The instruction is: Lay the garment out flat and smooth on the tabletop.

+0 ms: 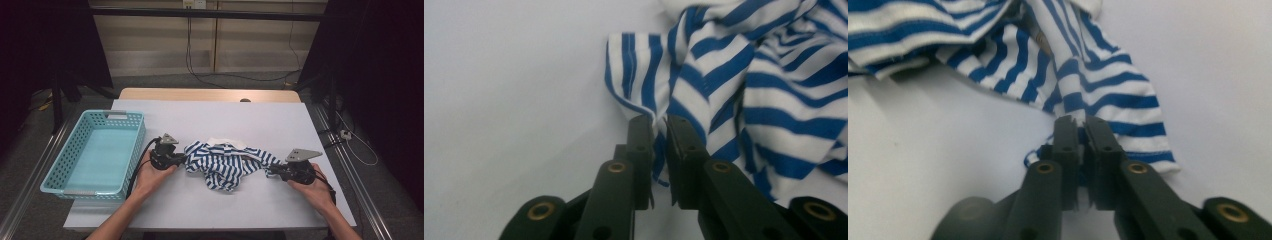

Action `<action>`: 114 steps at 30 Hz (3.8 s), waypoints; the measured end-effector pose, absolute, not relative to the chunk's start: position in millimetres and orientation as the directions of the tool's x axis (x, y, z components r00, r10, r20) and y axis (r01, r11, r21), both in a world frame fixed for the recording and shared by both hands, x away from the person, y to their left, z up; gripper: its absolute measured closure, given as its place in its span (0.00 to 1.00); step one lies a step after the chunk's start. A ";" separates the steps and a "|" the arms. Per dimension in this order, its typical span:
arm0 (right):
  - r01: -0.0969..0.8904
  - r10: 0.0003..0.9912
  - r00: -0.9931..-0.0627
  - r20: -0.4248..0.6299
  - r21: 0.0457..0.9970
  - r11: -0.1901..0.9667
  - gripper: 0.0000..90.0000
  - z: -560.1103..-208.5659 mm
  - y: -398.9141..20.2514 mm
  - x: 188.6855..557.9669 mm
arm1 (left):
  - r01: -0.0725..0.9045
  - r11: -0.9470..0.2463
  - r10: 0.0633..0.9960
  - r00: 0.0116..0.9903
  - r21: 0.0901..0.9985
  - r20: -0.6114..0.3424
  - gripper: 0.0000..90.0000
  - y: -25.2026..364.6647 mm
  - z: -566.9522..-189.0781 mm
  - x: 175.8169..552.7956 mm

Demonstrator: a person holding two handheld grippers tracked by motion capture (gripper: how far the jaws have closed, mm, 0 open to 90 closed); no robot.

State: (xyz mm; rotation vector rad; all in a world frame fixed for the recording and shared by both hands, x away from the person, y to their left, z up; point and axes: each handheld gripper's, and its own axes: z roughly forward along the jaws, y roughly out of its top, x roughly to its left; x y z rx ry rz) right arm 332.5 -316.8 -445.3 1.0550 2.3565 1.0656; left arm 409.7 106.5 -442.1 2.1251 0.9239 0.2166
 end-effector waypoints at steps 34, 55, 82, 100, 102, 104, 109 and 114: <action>0.596 0.824 -0.562 0.074 0.727 0.342 0.81 -458.8 -319.7 393.8 | 0.570 -0.443 0.658 0.731 0.692 -0.182 0.98 72.7 -455.9 473.9; 0.545 0.896 -0.441 -0.056 0.776 0.317 1.00 -448.7 -338.6 396.2 | 0.596 -0.340 0.763 0.627 0.728 -0.157 0.99 116.3 -452.3 471.9; 0.619 0.851 -0.513 0.116 0.736 0.273 0.57 -450.0 -327.7 424.0 | 0.534 -0.380 0.701 0.699 0.756 -0.141 0.49 79.9 -448.4 486.1; 0.632 0.829 -0.550 0.102 0.700 0.334 0.58 -456.7 -317.2 429.7 | 0.463 -0.474 0.646 0.761 0.749 -0.062 0.67 70.7 -462.2 481.7; 0.622 0.823 -0.560 0.094 0.704 0.342 0.62 -456.7 -316.3 429.6 | 0.465 -0.475 0.639 0.766 0.747 -0.071 0.72 72.9 -461.9 480.7; 0.617 0.820 -0.565 0.091 0.706 0.348 0.69 -457.1 -315.2 428.8 | 0.467 -0.470 0.646 0.761 0.749 -0.069 0.76 72.5 -461.9 479.2; 0.618 0.804 -0.584 0.114 0.705 0.349 0.89 -456.8 -309.8 427.9 | 0.493 -0.471 0.657 0.750 0.732 -0.083 0.99 69.0 -458.8 474.1; 0.608 0.801 -0.590 0.098 0.707 0.362 0.93 -455.0 -308.9 427.5 | 0.529 -0.437 0.680 0.724 0.727 -0.118 1.00 69.3 -458.2 473.9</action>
